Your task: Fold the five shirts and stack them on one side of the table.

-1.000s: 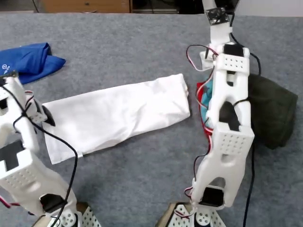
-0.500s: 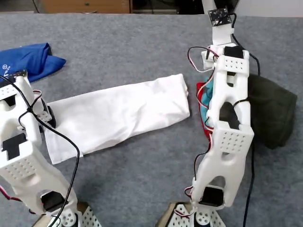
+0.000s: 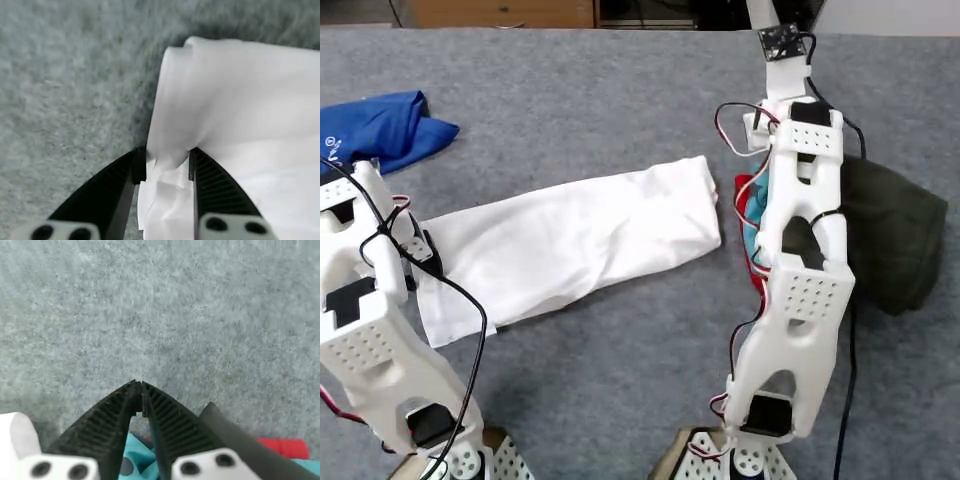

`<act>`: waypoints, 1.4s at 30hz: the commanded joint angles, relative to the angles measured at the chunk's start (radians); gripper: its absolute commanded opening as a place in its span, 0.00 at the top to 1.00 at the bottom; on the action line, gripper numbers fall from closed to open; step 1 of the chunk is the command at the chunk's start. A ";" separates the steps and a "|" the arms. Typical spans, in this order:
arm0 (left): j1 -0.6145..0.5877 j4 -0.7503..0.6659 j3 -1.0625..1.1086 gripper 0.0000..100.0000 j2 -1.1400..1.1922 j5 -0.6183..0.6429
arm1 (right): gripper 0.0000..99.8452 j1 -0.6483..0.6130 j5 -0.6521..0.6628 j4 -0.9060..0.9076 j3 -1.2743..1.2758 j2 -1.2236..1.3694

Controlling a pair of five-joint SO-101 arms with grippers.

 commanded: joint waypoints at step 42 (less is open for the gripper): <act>-0.233 0.265 -0.707 0.98 0.064 0.140 | 1.00 0.008 -0.008 -0.069 -0.005 0.002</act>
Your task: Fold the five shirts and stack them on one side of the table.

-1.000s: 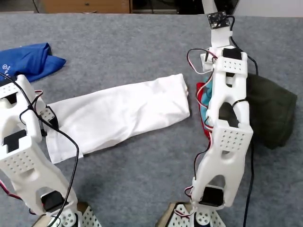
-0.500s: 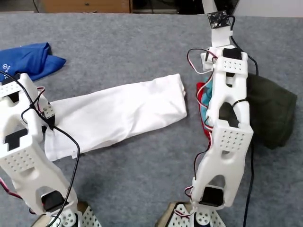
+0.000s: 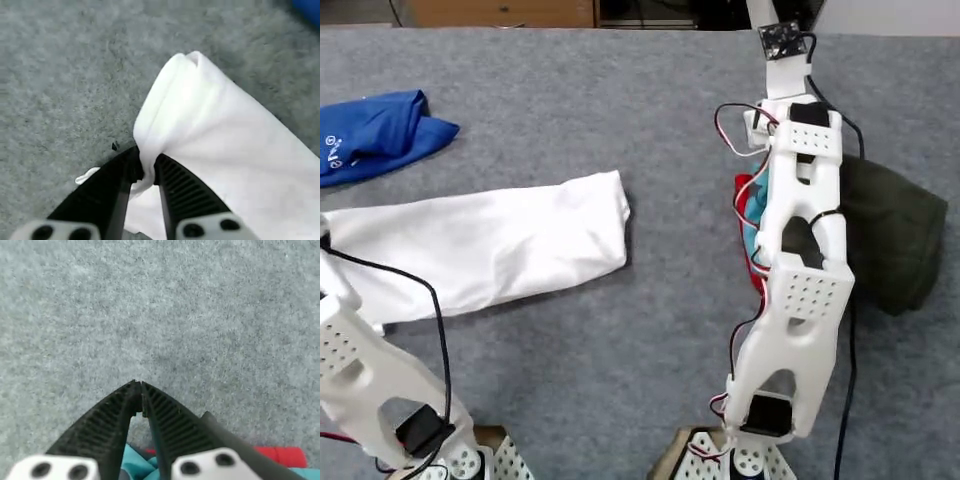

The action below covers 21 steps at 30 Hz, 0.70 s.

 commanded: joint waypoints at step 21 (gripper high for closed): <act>0.878 0.083 -0.253 0.98 -0.013 0.229 | 1.00 0.002 -0.008 -0.018 -0.013 0.018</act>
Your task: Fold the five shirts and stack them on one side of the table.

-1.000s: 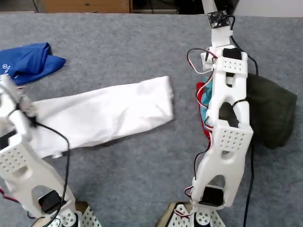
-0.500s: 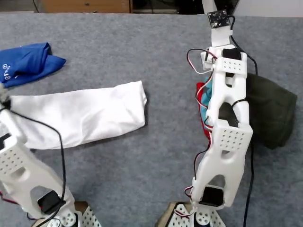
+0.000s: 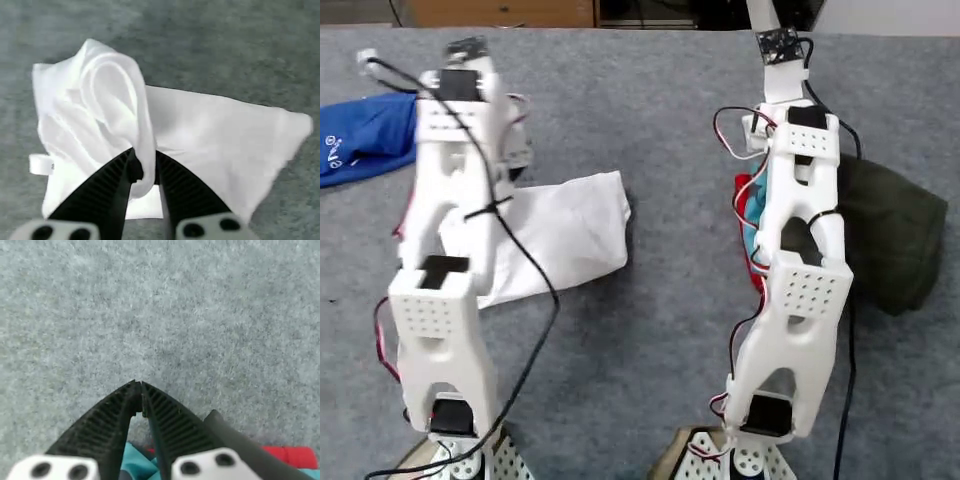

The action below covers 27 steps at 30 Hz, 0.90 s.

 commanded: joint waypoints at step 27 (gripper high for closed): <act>0.311 -0.124 -0.089 0.98 -0.010 0.180 | 1.00 0.001 -0.008 -0.018 -0.013 -0.007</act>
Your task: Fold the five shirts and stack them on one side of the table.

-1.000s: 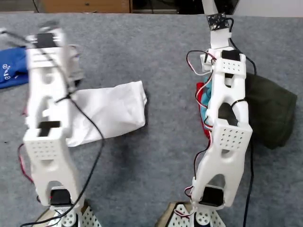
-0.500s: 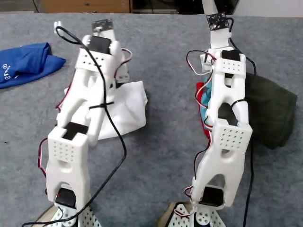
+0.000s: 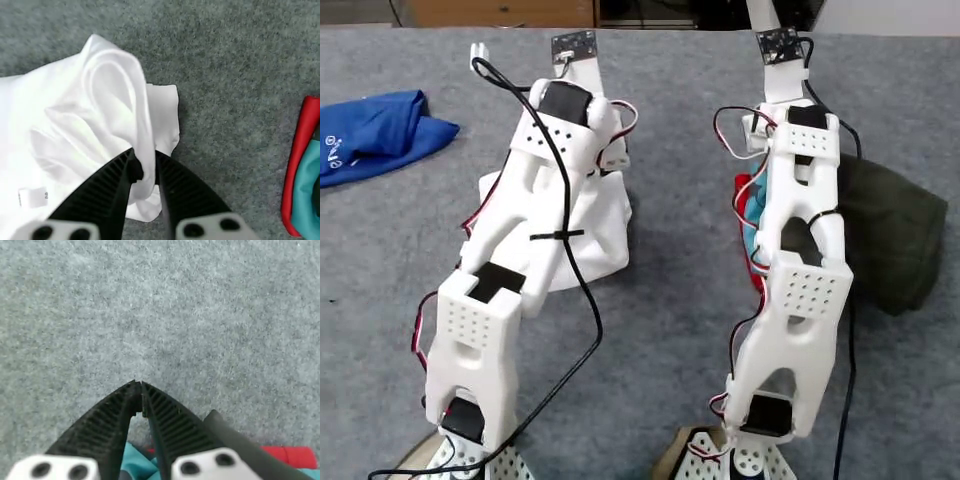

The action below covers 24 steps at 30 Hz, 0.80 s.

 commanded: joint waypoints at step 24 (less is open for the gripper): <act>0.014 -0.021 -0.123 0.76 0.134 0.095 | 1.00 0.001 -0.008 -0.018 -0.012 -0.005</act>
